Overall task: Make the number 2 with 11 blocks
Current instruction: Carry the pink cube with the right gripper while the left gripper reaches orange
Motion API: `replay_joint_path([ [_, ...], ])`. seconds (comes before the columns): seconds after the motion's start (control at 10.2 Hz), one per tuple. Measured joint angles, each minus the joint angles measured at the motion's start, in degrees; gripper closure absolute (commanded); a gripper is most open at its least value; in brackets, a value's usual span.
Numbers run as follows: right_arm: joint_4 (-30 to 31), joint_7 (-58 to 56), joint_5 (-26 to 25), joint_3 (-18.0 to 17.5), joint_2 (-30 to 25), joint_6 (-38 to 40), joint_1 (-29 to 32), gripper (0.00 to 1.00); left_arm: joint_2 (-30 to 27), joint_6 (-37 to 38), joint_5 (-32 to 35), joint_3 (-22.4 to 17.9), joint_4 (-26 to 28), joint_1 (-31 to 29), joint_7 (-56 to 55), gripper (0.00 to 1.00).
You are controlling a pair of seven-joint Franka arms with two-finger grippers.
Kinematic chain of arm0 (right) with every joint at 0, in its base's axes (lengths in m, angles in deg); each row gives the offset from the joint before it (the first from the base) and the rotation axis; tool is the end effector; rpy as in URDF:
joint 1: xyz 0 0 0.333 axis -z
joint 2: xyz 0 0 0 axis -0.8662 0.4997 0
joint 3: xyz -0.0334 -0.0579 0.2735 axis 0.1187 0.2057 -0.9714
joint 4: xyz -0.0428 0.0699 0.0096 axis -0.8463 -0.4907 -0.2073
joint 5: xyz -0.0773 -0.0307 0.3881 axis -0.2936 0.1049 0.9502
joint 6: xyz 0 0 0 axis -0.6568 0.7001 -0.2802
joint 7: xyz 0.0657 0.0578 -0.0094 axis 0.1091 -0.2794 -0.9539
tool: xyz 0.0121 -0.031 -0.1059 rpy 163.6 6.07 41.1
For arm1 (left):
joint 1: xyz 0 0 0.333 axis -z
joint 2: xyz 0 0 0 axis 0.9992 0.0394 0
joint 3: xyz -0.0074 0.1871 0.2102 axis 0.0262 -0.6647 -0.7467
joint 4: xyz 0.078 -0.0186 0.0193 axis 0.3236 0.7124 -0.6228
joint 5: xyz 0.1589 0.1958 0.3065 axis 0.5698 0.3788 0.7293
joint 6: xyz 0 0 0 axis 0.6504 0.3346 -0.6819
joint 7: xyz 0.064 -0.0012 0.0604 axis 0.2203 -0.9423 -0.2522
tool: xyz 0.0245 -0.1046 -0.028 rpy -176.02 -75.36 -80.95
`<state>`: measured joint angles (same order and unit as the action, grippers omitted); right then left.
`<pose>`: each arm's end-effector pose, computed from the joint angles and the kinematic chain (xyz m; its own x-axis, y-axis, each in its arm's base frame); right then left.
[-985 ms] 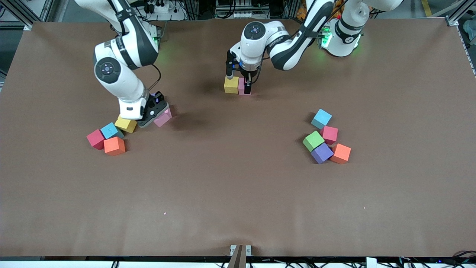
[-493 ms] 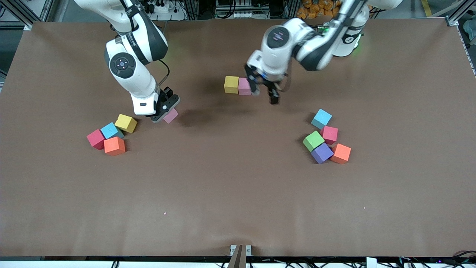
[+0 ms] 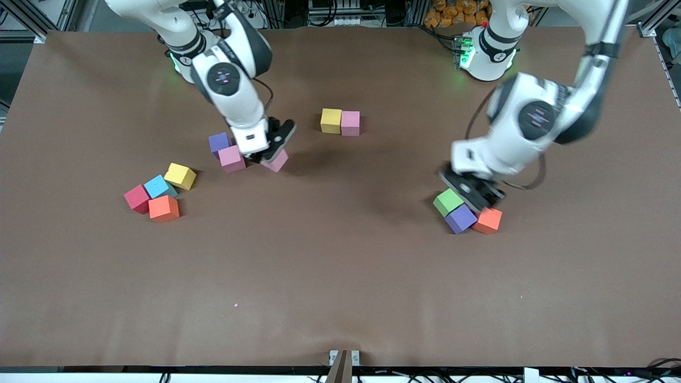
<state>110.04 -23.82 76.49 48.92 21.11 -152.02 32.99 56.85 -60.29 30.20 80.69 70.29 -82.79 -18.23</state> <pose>0.4087 0.3317 0.2581 0.4889 0.8722 0.0134 0.8715 -0.4877 -0.0507 0.5893 -0.1665 0.3287 0.7187 -0.6937 0.0475 -0.6949 -0.7190 0.0153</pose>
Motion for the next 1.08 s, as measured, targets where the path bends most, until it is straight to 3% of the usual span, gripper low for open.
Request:
replay_joint_path([
  [0.3,-0.44,-3.43,-0.24,-3.22,1.58,-0.05,-2.59,0.5,7.16,0.02,-0.17,0.01,-5.55,-7.53,-4.66,0.0],
  [0.49,-0.36,-6.3,-0.68,-4.97,2.43,0.16,-2.62,0.5,8.41,0.06,-0.21,0.4,-6.71,-7.71,-17.55,0.0],
  [0.69,-0.33,-6.77,-4.46,-7.38,3.66,0.25,-2.65,0.49,8.52,0.61,-0.21,0.62,-6.78,-7.51,-25.21,0.0],
  [1.08,0.79,-5.81,-5.73,-10.27,5.15,0.66,-2.65,0.51,9.46,0.9,2.05,0.64,-5.21,-7.47,-22.31,0.0],
])
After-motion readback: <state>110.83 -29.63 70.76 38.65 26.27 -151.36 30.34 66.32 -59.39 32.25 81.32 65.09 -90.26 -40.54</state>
